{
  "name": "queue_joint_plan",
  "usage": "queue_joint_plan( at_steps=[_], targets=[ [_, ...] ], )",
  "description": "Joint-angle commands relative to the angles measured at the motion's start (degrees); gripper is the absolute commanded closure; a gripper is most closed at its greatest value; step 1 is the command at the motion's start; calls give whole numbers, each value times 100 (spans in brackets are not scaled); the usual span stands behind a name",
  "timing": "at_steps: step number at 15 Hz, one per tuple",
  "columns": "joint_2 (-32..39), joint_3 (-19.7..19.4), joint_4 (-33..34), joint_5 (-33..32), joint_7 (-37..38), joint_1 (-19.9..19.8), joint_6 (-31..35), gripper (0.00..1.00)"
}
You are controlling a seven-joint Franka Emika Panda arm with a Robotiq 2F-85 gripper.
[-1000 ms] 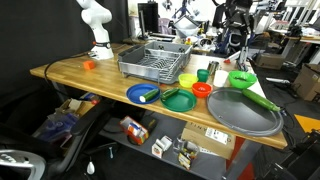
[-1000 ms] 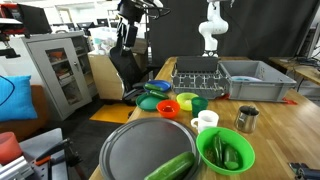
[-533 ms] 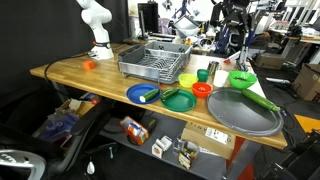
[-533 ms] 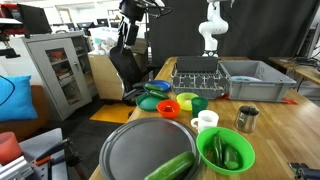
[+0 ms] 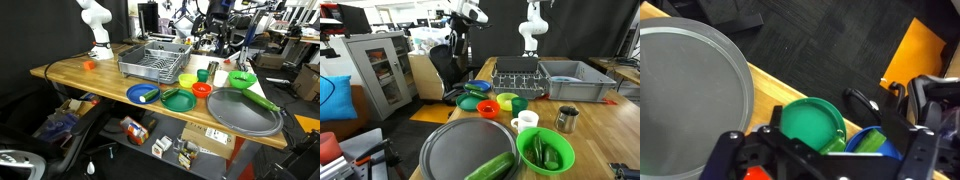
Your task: Put the zucchini on the green plate in the green bowl
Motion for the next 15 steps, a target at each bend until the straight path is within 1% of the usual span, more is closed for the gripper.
queue_joint_plan(
  at_steps=[1,2,4,5,7,15],
  targets=[
    [906,21,406,37,929,93,1019,0],
    [1197,-13,523,36,1229,135,1326,0],
    [1714,-71,808,76,1849,195,1558,0],
    [1443,6,509,8,1389,124,1542,0],
    [1773,-9,753,13,1693,143,1610,0],
    [1743,-9,835,11,1818,146,1595,0]
  ],
)
